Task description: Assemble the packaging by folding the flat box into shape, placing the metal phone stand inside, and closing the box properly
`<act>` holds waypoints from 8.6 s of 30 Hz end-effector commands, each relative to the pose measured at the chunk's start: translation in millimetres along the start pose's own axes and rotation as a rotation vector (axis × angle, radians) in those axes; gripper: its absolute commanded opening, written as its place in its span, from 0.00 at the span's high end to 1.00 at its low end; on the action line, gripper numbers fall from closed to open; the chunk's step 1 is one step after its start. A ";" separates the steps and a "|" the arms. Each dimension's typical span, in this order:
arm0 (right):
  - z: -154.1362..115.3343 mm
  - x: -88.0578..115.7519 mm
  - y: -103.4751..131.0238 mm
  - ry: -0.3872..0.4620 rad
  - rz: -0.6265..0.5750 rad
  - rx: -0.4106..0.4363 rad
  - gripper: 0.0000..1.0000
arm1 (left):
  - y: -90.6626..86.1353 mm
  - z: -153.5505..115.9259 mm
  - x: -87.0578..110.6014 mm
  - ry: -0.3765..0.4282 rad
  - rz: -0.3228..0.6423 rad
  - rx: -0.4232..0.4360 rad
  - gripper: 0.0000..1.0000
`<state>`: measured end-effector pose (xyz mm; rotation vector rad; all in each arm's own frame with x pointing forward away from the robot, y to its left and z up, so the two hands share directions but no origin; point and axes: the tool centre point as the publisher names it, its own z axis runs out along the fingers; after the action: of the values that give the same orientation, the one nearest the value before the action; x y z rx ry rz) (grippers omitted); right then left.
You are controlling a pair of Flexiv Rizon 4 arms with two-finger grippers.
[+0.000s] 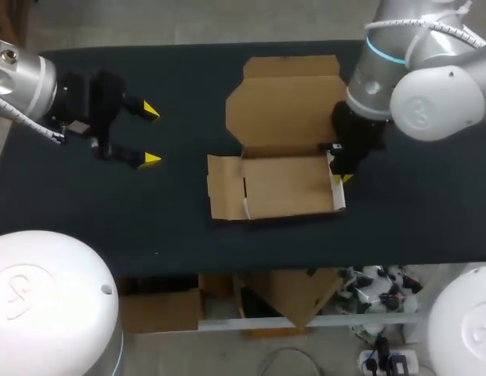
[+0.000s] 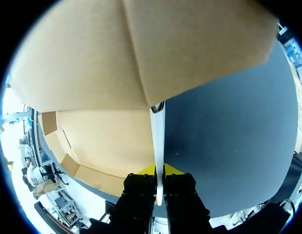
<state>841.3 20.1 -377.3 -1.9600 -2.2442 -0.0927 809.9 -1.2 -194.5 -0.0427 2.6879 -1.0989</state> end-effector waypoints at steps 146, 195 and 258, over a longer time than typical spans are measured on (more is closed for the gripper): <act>47.1 6.8 11.1 -0.079 0.212 -0.057 0.84 | -0.4 -0.5 -0.2 0.002 0.000 -0.004 0.00; 50.9 10.4 26.4 -0.353 0.144 -0.026 1.00 | -0.4 -0.5 -0.2 0.002 0.000 -0.004 0.00; 41.5 7.0 25.3 -0.171 0.117 -0.044 1.00 | -0.4 -0.5 -0.2 0.002 0.000 -0.004 0.00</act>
<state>860.0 34.1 -418.3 -2.1944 -2.2404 0.0243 810.0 -1.1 -194.5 -0.0425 2.6881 -1.0989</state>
